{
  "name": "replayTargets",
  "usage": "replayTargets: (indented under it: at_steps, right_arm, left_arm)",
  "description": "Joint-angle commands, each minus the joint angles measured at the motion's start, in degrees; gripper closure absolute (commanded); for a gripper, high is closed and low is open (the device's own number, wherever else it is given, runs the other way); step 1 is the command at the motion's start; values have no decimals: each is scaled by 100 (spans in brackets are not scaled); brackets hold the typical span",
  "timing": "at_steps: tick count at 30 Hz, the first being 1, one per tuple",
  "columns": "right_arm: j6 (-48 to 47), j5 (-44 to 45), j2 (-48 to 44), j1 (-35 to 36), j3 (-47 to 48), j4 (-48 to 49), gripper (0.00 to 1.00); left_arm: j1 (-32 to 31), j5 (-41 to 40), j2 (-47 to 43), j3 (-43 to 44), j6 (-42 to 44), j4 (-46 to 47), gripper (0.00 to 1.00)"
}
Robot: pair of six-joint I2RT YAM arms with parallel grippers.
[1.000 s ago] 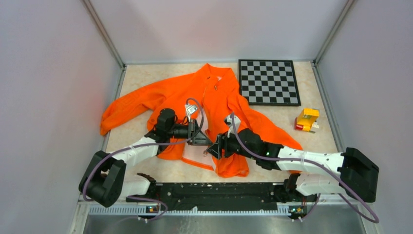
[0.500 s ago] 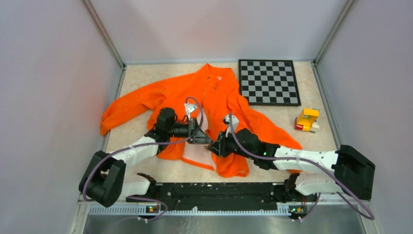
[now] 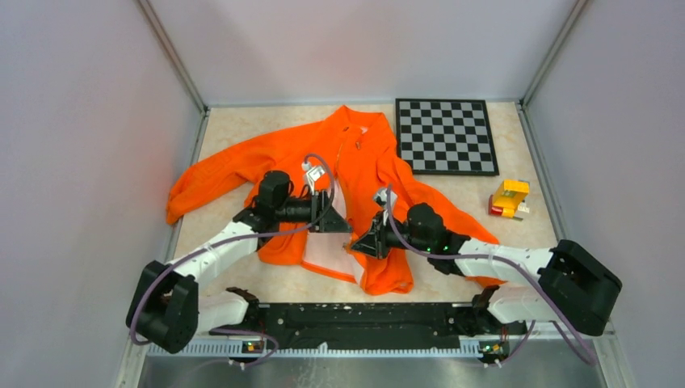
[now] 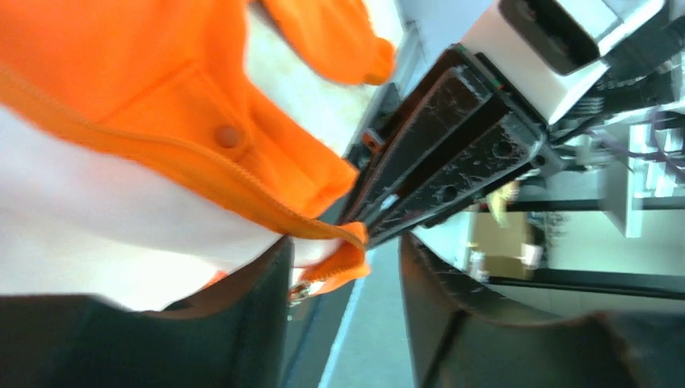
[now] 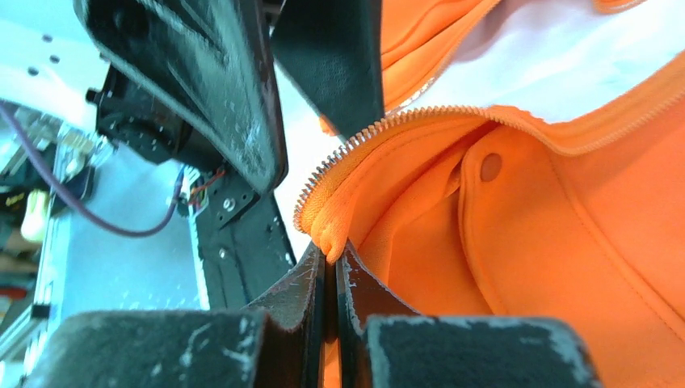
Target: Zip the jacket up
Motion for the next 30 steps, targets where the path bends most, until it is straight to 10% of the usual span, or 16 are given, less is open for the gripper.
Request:
replayTargets:
  at_steps: [1,6,15,30]
  right_arm:
    - [-396,-1510,232,-286,173,430,100]
    - [-633,-1377,299,-348,291,-104,100]
    - [-882,-1396,324,-454,227,-234,100]
    - [-733,-1563,-410,-528,-220,68,100]
  left_arm:
    - [110,-1051,-374,557,1252,-1802,35]
    - [274,-2936,-647,912,1715,-3470,15]
    - [284,-5243,-158,1789,1950,-5483,22]
    - [163,-4886,1886,2410,3002,-6331,38]
